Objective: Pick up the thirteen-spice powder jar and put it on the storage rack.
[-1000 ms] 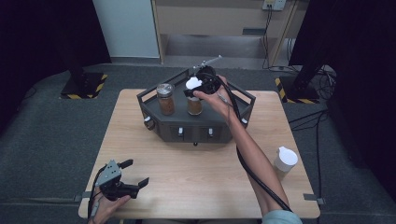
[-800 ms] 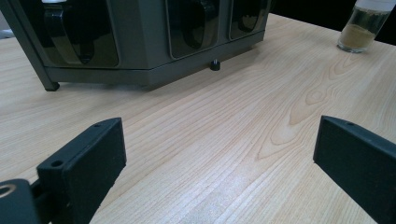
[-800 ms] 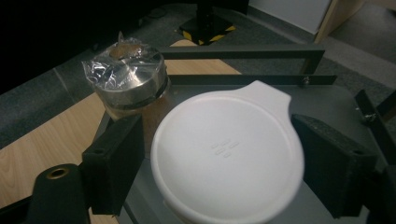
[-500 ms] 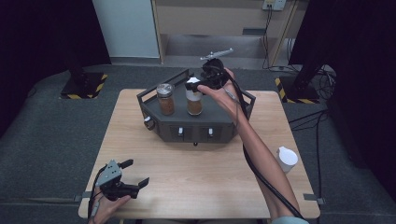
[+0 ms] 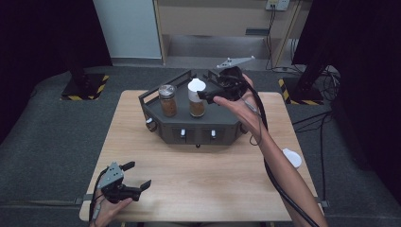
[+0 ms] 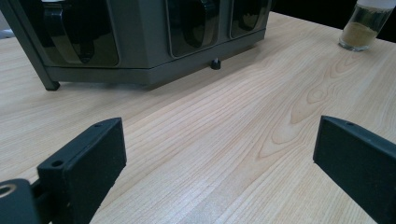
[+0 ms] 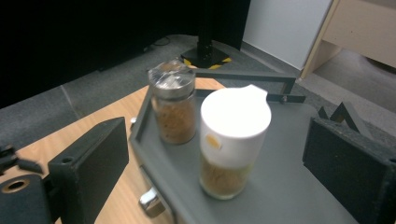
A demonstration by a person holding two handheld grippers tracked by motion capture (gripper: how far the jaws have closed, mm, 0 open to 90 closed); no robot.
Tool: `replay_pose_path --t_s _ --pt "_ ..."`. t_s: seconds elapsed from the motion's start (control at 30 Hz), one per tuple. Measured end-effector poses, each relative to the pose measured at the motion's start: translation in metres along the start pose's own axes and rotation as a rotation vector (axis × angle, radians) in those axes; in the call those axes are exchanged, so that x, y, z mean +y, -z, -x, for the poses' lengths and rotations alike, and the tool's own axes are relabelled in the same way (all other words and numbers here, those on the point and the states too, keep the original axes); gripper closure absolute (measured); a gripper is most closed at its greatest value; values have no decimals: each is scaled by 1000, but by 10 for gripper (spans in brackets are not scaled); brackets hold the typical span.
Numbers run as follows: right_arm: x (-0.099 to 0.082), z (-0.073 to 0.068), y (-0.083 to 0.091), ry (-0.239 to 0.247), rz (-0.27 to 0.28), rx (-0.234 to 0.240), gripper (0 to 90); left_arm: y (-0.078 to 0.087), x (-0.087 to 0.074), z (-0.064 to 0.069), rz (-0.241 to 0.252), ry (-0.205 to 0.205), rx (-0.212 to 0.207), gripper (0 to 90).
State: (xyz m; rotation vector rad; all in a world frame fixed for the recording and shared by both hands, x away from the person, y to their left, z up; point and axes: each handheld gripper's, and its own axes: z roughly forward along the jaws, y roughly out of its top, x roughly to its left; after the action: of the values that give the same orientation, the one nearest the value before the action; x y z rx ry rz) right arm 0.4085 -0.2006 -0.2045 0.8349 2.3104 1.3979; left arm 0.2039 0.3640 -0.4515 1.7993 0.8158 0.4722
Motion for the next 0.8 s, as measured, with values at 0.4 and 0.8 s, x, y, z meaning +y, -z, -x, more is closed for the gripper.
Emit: replay_pose_path --t_s 0.4,0.8 --pt "-49 -13 52 7 30 -13 69 0 1 1 -3 -2 0 15" --pt "-127 -19 81 -30 35 7 65 0 1 1 -5 1 1 15"
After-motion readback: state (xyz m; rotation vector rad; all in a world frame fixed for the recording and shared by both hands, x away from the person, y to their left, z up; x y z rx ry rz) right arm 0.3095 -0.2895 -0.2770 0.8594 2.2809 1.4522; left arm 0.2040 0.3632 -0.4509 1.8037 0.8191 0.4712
